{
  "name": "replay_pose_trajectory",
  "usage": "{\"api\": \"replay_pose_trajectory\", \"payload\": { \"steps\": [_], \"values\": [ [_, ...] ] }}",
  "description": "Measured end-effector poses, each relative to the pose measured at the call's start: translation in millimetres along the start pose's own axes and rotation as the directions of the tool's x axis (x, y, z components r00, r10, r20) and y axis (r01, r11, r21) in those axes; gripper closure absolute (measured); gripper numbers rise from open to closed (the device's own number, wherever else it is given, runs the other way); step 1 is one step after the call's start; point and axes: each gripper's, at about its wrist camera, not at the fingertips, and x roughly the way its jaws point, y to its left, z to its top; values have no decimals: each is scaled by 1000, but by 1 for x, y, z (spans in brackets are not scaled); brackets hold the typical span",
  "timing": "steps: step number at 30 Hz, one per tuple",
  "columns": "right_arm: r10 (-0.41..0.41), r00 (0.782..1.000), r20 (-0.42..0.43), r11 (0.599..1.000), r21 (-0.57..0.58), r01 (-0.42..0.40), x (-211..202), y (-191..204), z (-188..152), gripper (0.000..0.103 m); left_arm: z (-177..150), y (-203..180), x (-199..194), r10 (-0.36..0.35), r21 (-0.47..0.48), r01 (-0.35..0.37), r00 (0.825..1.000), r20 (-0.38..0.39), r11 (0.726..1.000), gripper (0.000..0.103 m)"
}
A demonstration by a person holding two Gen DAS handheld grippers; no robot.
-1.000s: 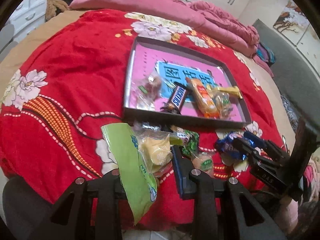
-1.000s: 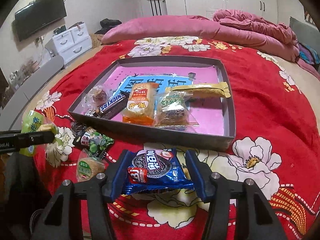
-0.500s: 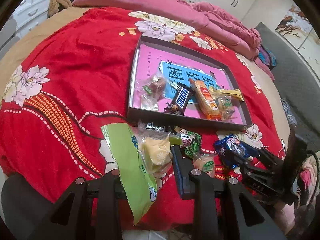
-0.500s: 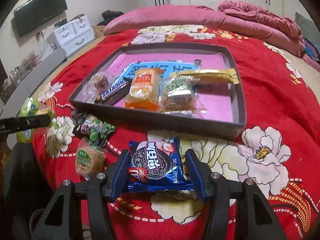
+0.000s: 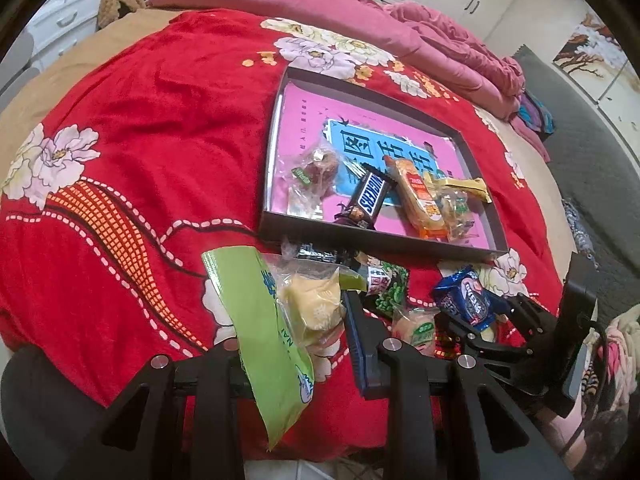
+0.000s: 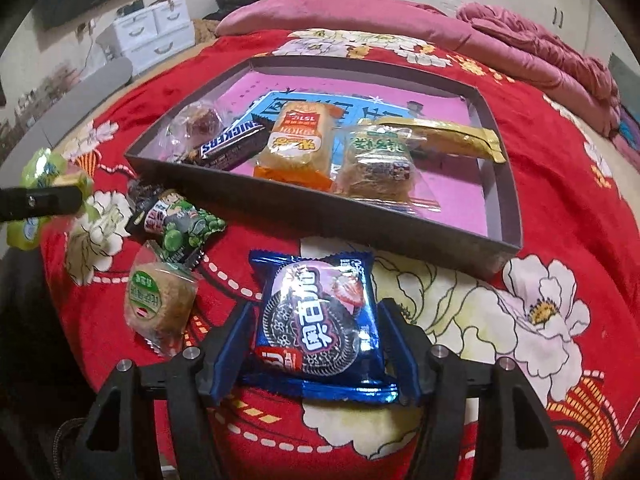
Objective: Organize snacks
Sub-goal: 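Lift the blue cookie pack with the right tool while the left lifts the green bar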
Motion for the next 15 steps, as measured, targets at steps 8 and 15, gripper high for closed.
{"api": "replay_pose_trajectory", "payload": {
  "steps": [8, 15],
  "values": [
    [24, 1000, -4, 1000, 19, -24, -2, -8, -1, 41, 2, 8, 2, 7, -22, -7, 1000, -3, 1000, 72],
    [41, 999, -7, 997, 73, -41, -8, -23, -3, 48, 1, 10, 3, 0, -30, 0, 1000, -8, 1000, 72]
  ]
}}
